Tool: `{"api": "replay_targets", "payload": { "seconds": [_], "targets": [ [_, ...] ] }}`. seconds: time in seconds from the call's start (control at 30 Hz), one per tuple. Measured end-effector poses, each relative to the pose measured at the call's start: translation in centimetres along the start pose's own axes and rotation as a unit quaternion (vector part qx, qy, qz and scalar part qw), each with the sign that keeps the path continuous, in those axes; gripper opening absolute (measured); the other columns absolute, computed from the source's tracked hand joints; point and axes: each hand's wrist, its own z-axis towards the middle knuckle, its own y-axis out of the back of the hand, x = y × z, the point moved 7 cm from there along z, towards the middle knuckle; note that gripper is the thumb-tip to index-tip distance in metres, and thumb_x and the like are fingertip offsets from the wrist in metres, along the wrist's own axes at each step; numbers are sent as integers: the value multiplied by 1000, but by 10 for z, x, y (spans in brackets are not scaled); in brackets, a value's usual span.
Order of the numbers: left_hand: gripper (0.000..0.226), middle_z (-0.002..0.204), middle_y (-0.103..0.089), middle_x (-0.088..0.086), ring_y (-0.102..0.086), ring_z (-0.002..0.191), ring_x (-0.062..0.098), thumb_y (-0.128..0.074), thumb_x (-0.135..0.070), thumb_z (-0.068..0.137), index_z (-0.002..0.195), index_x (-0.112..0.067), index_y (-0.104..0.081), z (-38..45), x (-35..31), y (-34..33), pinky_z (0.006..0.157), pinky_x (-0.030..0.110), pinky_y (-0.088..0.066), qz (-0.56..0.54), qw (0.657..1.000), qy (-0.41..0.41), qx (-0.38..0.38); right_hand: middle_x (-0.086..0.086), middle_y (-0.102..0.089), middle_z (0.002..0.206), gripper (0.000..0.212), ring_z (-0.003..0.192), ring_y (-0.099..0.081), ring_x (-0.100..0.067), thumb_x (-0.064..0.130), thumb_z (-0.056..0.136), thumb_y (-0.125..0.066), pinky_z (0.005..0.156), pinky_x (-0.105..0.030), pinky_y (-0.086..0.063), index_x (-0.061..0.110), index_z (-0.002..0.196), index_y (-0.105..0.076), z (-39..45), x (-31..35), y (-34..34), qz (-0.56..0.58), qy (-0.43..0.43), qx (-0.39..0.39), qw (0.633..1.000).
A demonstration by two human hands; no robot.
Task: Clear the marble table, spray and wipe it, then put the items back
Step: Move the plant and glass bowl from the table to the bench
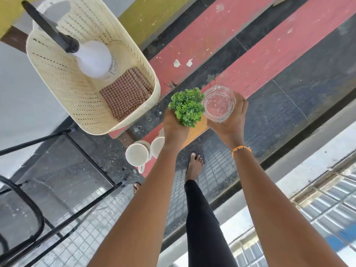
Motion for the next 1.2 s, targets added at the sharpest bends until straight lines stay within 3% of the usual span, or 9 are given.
{"api": "replay_targets", "payload": {
  "seconds": [0.33,0.47,0.53,0.6,0.73,0.87,1.0,1.07,1.2],
  "targets": [
    [39,103,-65,19,-51,83,16,-68,2,74,111,3,-56,-4,4,-5,41,0,-33,10,1000,23,5,-19,-32,136,101,127,-39,-30,26,61,-83,106,-38,-40,-2,139,-26,-7,5,-4,-44,-7,2,999],
    [52,101,-63,9,-53,86,17,-76,0,67,115,0,-54,-6,3,-5,40,-1,-32,23,999,39,30,-19,-28,141,103,131,-35,-32,29,64,-81,105,-47,-40,-1,142,-21,-8,5,-7,-72,-15,12,997],
    [57,98,-58,4,-52,89,16,-76,2,66,117,-1,-51,-7,4,-5,47,-2,-34,20,997,59,44,-19,-25,143,105,134,-31,-33,29,65,-81,107,-48,-38,-1,143,-18,-6,5,-8,-88,-9,26,996],
    [55,98,-60,3,-56,90,15,-74,7,67,114,-6,-49,-8,5,-4,65,4,-40,-15,995,81,58,-18,-22,147,107,138,-26,-33,27,66,-82,110,-49,-34,0,145,-14,-3,5,-8,-105,-3,47,993],
    [63,82,-49,-15,-51,77,1,-71,13,67,114,-17,-41,-16,-3,6,47,-2,-38,-53,994,64,64,-17,-18,151,107,142,-17,-32,22,68,-81,115,-50,-22,2,146,-11,-1,9,-5,-129,-6,75,989],
    [79,112,-49,-7,-53,98,9,-71,12,68,133,-19,-37,-31,-2,17,76,17,-48,-51,995,53,71,-14,-11,156,97,146,-6,-25,20,78,-72,119,-45,-7,3,148,-7,-7,20,2,-134,-35,104,985],
    [70,132,-45,0,-49,112,13,-60,12,75,132,-20,-37,-47,-11,33,97,37,-47,-53,997,24,56,-13,-26,153,67,143,-21,-24,5,88,-57,118,-34,-17,4,145,-24,-22,57,18,-87,-32,69,993],
    [61,132,-47,0,-50,112,12,-55,11,78,130,-20,-40,-54,-18,48,95,30,-45,-55,998,5,30,-12,-46,141,49,133,-40,-23,1,87,-54,108,-23,-27,4,135,-43,-27,85,27,-59,-8,38,998],
    [43,104,-56,-5,-60,91,7,-49,8,80,112,-21,-50,-69,-31,92,78,17,-48,-90,994,-34,-46,-8,-64,111,27,101,-58,-16,1,87,-51,93,-23,-45,6,111,-64,-29,145,20,-1,39,35,999]
  ]
}}
